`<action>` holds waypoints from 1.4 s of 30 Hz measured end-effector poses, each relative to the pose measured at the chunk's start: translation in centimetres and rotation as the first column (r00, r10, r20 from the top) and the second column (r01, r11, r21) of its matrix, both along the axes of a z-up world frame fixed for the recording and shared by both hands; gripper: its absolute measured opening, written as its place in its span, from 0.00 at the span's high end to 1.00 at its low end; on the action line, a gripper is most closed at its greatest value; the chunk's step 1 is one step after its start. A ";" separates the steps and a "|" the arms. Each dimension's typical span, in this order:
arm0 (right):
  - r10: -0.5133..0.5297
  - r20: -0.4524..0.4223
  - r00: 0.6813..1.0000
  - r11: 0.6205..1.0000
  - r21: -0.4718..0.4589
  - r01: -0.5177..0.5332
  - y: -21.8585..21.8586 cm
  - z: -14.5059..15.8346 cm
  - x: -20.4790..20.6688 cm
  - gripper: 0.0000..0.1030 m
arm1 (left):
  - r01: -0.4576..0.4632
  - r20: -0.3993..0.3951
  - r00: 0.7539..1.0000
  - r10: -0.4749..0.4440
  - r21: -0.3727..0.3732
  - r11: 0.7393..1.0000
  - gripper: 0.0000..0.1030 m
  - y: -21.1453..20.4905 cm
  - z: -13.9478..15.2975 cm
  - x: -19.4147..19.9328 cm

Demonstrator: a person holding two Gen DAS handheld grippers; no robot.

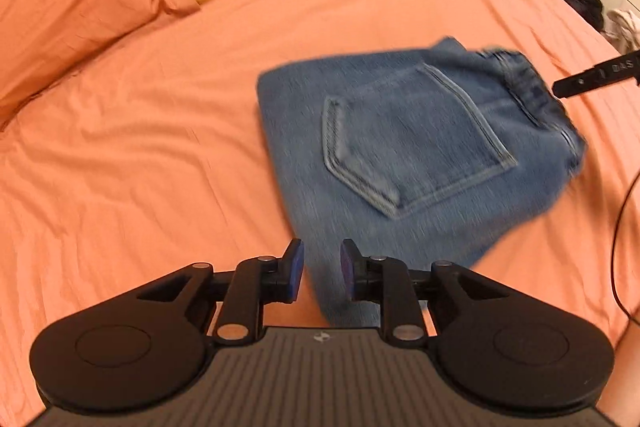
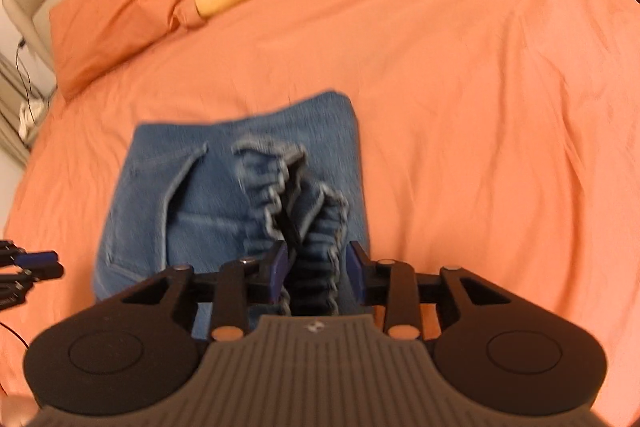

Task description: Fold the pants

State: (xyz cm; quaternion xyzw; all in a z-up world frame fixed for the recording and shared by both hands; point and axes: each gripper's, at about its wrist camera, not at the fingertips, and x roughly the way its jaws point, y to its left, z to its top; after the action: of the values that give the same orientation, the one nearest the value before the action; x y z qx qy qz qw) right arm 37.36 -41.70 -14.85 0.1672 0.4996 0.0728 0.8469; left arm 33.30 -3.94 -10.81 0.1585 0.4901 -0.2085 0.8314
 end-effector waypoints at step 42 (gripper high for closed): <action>-0.036 -0.077 0.996 0.996 -0.090 0.029 2.2 -4.8 10.4 0.80 | -0.115 0.061 0.991 0.123 -0.113 0.987 0.76 0.1 -1.6 5.6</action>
State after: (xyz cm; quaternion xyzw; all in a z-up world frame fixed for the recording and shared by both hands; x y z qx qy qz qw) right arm 47.76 -39.48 -19.62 0.1401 0.5323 0.0302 0.8343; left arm 38.91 -3.88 -12.43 0.0903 0.4581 -0.1795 0.8659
